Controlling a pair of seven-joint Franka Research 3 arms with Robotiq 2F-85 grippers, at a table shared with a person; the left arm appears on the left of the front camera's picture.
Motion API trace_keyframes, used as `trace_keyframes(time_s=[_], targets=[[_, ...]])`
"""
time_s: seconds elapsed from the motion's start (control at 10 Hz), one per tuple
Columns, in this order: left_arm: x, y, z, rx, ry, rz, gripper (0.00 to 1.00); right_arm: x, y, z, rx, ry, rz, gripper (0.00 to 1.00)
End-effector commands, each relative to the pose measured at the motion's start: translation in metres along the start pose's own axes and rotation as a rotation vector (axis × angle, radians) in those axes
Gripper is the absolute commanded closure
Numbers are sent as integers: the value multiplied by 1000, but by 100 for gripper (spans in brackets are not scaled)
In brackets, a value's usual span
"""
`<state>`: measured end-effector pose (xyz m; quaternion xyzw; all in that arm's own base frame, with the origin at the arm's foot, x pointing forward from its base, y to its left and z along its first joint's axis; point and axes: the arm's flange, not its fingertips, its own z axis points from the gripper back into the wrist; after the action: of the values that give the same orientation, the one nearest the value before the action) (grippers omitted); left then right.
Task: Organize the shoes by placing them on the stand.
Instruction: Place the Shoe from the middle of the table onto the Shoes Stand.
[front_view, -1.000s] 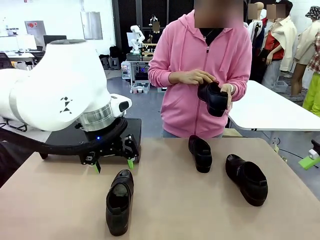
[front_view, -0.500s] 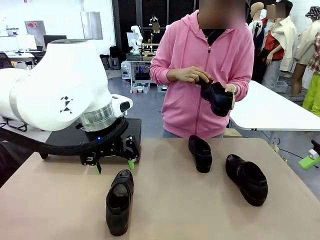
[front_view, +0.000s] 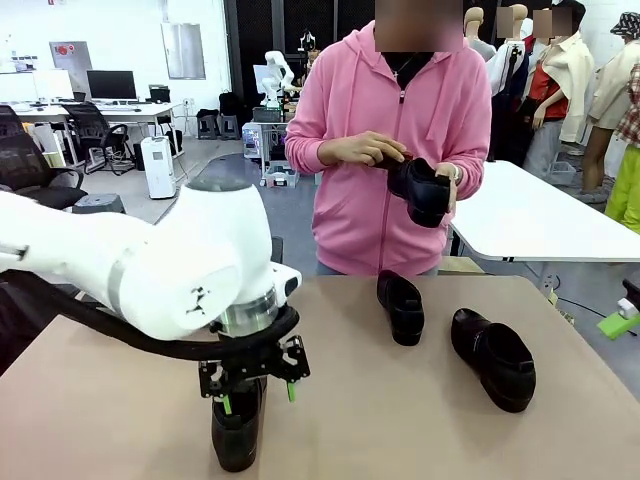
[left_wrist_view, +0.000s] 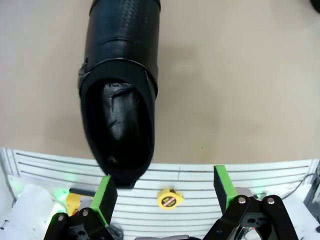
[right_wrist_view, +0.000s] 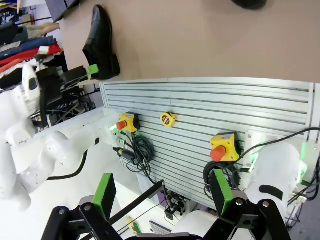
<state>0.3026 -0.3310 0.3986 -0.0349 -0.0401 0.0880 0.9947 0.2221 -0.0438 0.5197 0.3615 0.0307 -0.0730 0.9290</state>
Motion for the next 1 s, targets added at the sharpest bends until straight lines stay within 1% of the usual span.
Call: trace_keyframes(time_s=[0.0, 0.2, 0.3, 0.6, 0.7, 0.8, 0.9], targets=[[20, -9, -31, 28, 33, -12, 0, -1, 1, 3, 11, 4, 10, 0], [33, -5, -58, 52, -61, 1, 0, -1, 1, 3, 11, 4, 10, 0], [36, -6, -62, 20, -62, -26, 0, -1, 1, 3, 11, 4, 10, 0], [38, -8, -72, 25, -45, -42, 0, -1, 1, 3, 11, 4, 10, 0], [38, -5, -72, 43, -53, -69, 46, -1, 1, 3, 11, 4, 10, 0], [36, -3, -68, 56, -90, -61, 100, -1, 1, 3, 11, 4, 10, 0], [34, -2, -65, 74, -102, -60, 100, -1, 1, 3, 11, 4, 10, 0]])
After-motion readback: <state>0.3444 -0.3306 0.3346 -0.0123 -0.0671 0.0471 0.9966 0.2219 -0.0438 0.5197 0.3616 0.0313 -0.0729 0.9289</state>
